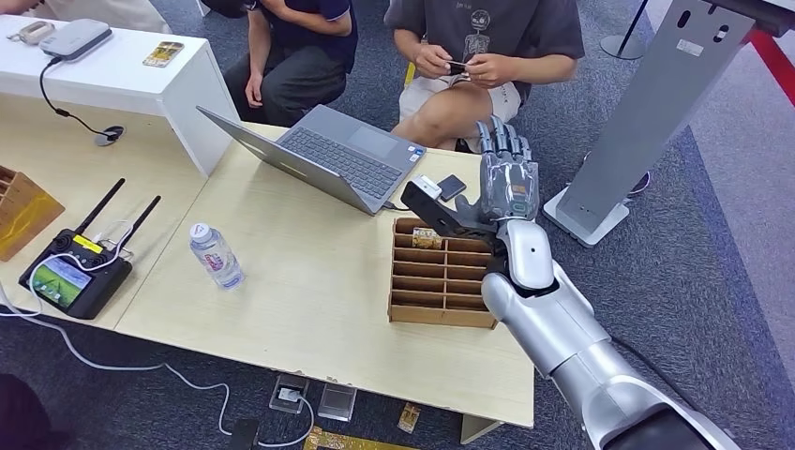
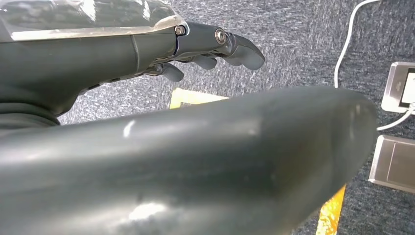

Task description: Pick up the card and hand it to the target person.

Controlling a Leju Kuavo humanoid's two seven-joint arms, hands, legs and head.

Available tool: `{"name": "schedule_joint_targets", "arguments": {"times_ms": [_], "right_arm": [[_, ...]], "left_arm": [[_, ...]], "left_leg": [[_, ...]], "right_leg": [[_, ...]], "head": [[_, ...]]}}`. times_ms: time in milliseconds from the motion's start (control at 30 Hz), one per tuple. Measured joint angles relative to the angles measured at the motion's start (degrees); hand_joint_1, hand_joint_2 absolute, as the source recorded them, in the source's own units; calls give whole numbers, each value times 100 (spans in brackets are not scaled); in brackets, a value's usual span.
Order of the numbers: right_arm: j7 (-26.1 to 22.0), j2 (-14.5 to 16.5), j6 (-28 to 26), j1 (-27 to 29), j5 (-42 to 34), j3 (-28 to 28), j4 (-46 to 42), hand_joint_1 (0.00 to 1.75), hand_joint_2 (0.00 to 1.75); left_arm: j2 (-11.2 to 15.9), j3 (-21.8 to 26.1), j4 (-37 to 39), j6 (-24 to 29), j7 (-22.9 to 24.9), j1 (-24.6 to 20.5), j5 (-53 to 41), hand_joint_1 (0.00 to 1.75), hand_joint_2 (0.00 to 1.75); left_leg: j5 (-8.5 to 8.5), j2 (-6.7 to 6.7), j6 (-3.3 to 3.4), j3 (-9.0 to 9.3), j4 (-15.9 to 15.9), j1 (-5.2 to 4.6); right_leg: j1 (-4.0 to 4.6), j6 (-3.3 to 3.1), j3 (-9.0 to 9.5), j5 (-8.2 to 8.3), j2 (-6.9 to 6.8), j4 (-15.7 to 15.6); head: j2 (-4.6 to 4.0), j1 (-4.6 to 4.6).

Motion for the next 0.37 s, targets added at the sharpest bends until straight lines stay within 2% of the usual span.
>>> {"name": "schedule_joint_targets", "arguments": {"times_ms": [133, 367], "right_arm": [[-329, -7, -448, 192, -549, -19, -84, 0, 175], [-1276, -26, -1050, 648, -2218, -173, -371, 0, 175]], "left_arm": [[0, 11, 0, 71, 7, 2, 15, 0, 0], [0, 47, 0, 162, 13, 6, 52, 0, 0]], "left_leg": [[0, 0, 0, 1, 0, 0], [0, 1, 0, 3, 0, 0]], "right_leg": [[0, 0, 0, 0, 0, 0], [0, 0, 0, 0, 1, 0]], "head": [[0, 0], [0, 0]]}}
